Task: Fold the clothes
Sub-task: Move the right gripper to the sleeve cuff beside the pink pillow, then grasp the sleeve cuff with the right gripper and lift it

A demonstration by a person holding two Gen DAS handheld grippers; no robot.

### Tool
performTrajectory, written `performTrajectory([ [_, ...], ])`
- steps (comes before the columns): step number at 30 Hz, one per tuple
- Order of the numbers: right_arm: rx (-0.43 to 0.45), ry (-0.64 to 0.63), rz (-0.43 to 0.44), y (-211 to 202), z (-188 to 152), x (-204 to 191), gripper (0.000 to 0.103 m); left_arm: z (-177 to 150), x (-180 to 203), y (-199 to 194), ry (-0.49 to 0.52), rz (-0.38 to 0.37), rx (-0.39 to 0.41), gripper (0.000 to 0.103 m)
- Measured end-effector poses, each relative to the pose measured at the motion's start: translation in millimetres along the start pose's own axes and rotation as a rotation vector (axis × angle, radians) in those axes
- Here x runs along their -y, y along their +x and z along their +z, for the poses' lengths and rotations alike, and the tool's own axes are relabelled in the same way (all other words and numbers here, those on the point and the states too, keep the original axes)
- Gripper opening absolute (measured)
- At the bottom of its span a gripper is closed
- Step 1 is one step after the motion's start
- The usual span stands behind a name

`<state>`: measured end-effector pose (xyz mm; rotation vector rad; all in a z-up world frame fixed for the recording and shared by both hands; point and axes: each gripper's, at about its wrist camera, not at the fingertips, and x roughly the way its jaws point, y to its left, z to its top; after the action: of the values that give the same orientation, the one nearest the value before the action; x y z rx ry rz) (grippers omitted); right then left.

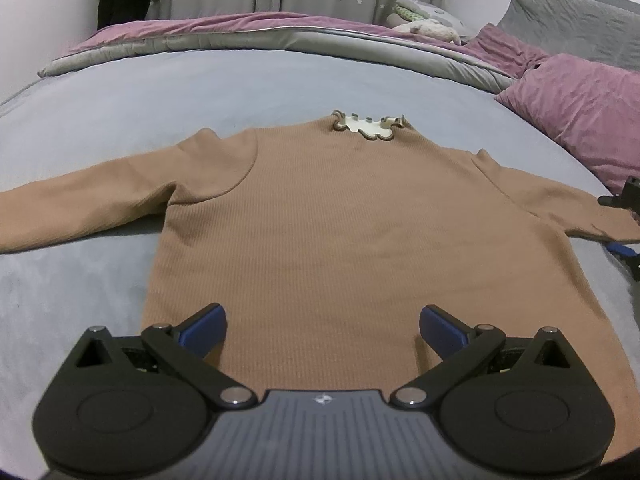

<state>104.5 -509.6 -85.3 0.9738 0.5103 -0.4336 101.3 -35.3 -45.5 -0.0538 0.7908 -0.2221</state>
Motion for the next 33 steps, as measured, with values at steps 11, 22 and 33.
performTrajectory([
  [11, 0.083, 0.053, -0.029, 21, 21, 14, 0.054, 0, 0, 1, 0.012, 0.006, 0.003, 0.103],
  [22, 0.135, 0.01, -0.105, 31, 24, 5, 0.014, 3, -2, 1, -0.008, 0.004, 0.007, 0.103],
  [33, 0.211, -0.13, -0.084, 15, 25, -45, 0.008, 10, -12, 0, -0.052, 0.016, 0.014, 0.103],
])
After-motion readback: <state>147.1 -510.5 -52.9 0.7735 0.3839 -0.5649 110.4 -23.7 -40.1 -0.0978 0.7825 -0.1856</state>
